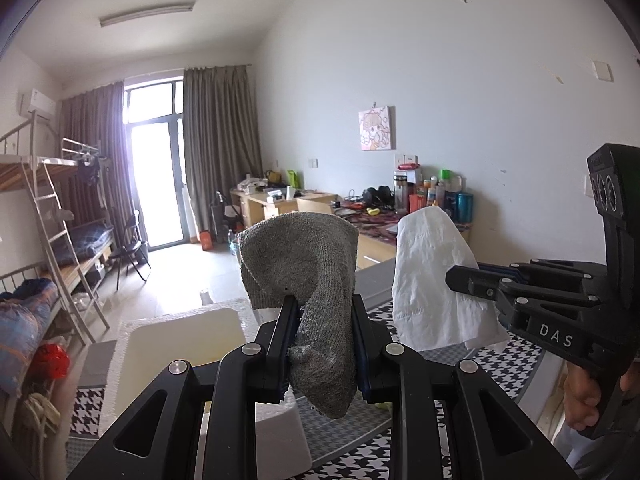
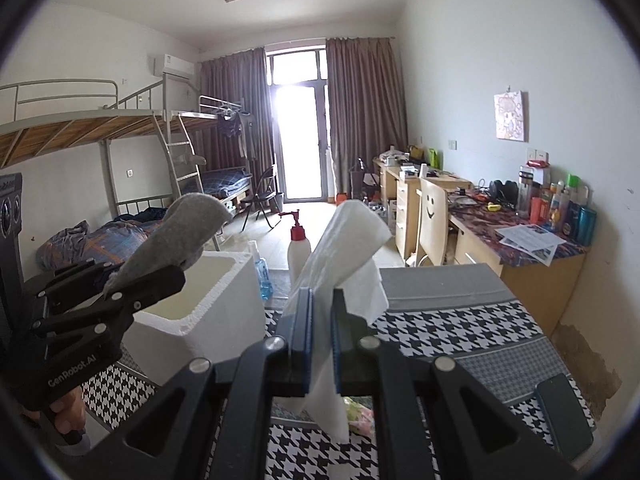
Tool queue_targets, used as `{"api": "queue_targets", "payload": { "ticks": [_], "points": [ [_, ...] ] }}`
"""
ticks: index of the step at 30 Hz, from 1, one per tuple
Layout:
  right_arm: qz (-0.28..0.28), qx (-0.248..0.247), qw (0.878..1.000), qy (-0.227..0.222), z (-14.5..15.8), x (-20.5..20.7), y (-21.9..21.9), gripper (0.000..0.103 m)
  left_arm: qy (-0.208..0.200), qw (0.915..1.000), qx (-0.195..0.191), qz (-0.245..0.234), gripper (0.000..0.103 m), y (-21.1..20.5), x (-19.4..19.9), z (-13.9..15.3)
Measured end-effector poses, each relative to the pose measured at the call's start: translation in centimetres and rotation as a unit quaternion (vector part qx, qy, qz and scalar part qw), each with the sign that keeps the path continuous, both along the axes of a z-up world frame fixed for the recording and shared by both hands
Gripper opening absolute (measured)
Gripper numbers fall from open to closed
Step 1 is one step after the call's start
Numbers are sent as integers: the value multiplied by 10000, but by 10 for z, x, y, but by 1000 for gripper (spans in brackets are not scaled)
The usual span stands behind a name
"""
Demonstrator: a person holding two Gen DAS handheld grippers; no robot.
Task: Organize soft objects
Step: 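Carry the grey sock and white tissue over the white foam box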
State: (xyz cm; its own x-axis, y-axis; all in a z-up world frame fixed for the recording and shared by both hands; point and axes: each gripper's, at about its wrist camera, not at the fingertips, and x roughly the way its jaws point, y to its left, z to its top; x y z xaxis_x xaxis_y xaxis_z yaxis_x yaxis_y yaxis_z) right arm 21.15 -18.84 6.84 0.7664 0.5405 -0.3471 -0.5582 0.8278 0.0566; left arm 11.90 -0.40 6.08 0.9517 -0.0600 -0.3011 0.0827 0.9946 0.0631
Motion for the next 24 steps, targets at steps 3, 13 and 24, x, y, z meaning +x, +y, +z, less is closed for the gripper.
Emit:
{"api": "queue_targets", "payload": {
  "ticks": [3,13,24],
  "points": [
    [48,-7,10000,-8,1,2,3,11,-33,10000,7,32,26,-1,0,2],
    [163,-8,9999,-54,6,5,11,11,-136,9998,-8,177,26,-2,-3,5],
    [372,-36,9993,-92,13,7,27,11,-171,9989,-16,443,26,8,-3,10]
  ]
}}
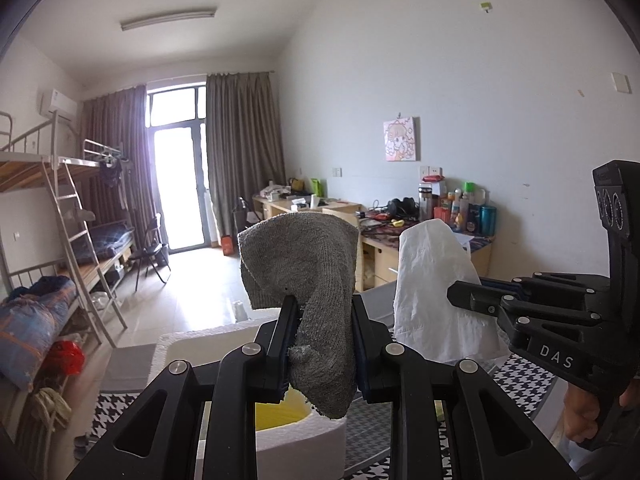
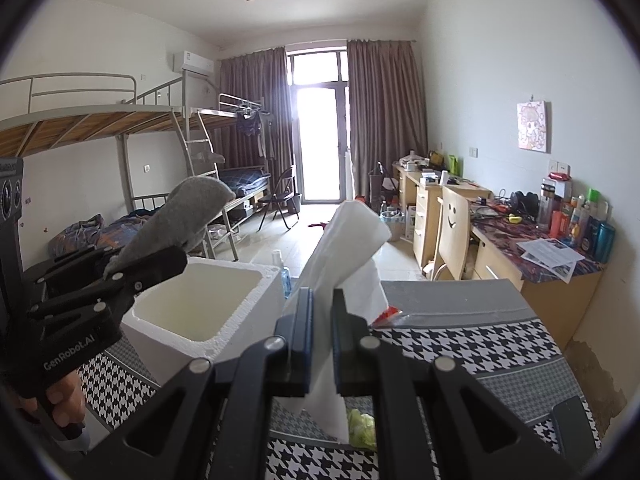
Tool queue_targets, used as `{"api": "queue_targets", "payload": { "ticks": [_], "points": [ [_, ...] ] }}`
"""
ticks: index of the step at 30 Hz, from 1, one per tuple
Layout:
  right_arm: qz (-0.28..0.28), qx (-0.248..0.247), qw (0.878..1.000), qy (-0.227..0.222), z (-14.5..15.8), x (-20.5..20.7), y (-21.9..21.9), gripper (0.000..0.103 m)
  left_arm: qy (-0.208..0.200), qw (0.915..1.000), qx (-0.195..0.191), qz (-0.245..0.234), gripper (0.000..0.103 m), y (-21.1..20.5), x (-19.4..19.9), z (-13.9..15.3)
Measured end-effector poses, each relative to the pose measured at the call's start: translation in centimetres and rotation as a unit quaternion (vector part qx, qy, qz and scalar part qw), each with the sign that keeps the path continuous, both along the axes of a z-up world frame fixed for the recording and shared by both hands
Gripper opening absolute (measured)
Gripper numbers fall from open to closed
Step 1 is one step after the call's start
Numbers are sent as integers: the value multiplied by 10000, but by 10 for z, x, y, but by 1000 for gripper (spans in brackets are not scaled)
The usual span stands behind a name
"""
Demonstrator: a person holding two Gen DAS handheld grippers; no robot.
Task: Organize soft objects
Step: 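Carry the grey sock and white tissue over the white foam box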
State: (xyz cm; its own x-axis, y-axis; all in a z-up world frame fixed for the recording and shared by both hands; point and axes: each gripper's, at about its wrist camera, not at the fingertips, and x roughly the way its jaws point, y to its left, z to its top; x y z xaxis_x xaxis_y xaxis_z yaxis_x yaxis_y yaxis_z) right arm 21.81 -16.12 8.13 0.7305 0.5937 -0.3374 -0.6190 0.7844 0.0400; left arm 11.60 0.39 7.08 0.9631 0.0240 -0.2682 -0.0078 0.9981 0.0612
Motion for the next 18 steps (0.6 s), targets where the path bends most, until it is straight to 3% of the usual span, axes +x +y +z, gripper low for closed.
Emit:
{"api": "queue_targets", "payload": {
  "ticks": [18],
  "points": [
    [356,17,9994,18,5,6,24,11,-13,9991,-43,426,26,20,7,5]
  ]
}}
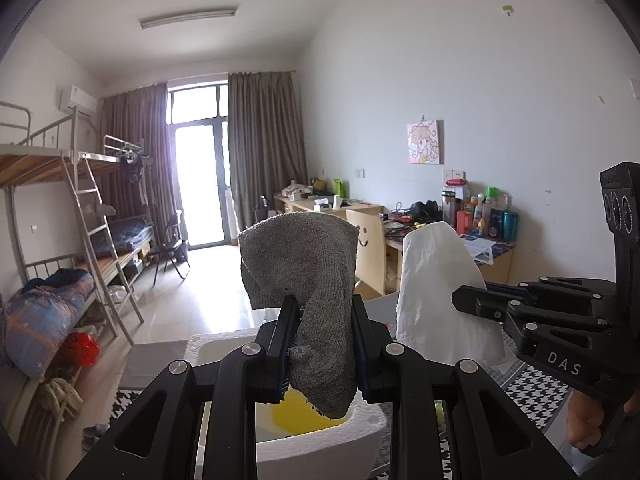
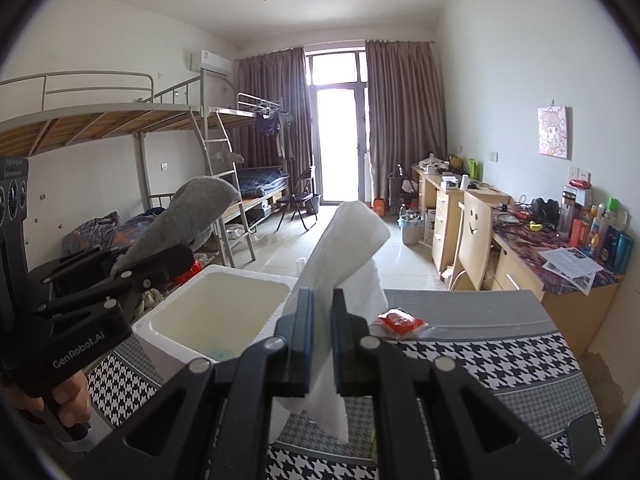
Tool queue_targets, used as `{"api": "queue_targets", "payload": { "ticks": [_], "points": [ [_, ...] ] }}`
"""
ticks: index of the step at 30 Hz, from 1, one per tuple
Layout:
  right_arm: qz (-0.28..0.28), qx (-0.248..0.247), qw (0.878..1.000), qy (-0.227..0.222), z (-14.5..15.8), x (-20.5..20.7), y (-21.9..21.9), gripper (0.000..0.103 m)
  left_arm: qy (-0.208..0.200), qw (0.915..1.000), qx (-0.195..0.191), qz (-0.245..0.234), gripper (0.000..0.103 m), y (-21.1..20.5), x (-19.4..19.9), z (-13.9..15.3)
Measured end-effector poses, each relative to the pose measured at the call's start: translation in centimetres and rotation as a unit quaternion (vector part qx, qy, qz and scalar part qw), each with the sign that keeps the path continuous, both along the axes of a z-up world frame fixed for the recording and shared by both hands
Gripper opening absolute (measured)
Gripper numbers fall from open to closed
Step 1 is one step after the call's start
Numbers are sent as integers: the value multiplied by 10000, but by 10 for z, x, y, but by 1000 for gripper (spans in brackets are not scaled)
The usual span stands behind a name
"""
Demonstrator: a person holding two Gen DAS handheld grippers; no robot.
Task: Organize soft objects
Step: 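Carry the grey sock and white tissue over the white foam box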
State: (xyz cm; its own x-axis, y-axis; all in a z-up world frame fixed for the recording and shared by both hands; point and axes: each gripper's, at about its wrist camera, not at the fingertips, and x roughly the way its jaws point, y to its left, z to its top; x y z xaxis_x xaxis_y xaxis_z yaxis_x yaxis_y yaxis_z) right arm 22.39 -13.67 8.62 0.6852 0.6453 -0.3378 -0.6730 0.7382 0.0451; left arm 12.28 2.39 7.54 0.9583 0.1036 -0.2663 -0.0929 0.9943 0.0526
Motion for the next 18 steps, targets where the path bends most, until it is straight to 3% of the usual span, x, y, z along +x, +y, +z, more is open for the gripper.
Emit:
{"api": "queue_targets", "payload": {
  "ticks": [18],
  "points": [
    [428,-102,9990,95,-4,5,36,11,27,9991,-94,417,26,27,-2,-3]
  ]
}}
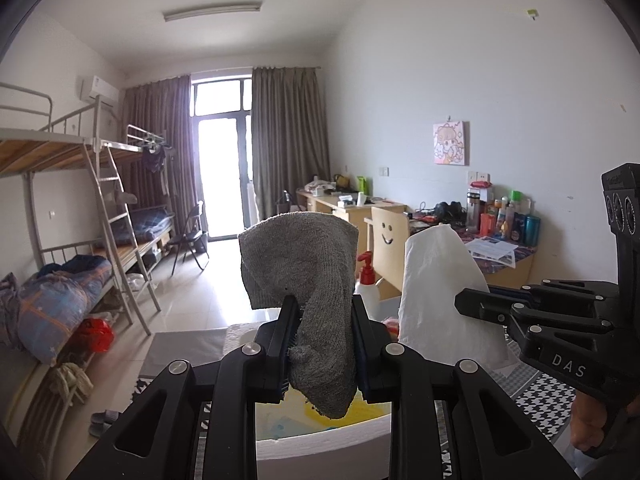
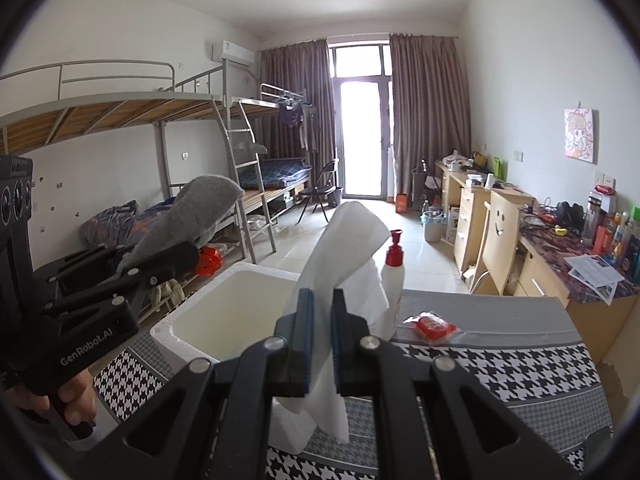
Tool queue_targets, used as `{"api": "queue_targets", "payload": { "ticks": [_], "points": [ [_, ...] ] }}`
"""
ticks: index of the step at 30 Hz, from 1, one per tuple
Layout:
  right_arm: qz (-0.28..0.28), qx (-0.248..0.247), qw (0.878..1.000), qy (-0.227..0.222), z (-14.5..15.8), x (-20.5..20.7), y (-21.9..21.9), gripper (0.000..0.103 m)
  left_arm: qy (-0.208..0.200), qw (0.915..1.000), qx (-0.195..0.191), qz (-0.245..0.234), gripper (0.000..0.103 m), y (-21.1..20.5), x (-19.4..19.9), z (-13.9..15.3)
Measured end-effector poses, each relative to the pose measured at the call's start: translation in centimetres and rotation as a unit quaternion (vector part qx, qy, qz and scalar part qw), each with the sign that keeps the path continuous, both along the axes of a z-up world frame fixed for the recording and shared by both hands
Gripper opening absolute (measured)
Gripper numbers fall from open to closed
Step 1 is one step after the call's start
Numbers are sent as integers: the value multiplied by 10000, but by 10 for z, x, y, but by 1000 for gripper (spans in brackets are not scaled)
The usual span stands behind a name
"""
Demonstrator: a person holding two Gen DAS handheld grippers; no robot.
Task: Organize soft objects
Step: 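Carry the grey sock and white tissue over the white foam box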
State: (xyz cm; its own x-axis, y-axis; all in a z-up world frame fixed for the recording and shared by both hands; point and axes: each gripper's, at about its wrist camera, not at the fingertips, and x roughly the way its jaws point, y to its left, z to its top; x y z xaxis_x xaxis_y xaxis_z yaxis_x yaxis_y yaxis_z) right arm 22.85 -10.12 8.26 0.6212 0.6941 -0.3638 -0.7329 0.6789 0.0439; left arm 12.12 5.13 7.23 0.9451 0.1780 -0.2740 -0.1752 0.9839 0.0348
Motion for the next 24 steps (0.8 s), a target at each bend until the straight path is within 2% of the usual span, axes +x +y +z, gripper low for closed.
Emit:
{"api": "queue_targets", "payload": {
  "ticks": [24],
  "points": [
    [420,-193,9989,55,2,-1,35,11,31,9992,-125,378,26,11,-9,-3]
  ]
}}
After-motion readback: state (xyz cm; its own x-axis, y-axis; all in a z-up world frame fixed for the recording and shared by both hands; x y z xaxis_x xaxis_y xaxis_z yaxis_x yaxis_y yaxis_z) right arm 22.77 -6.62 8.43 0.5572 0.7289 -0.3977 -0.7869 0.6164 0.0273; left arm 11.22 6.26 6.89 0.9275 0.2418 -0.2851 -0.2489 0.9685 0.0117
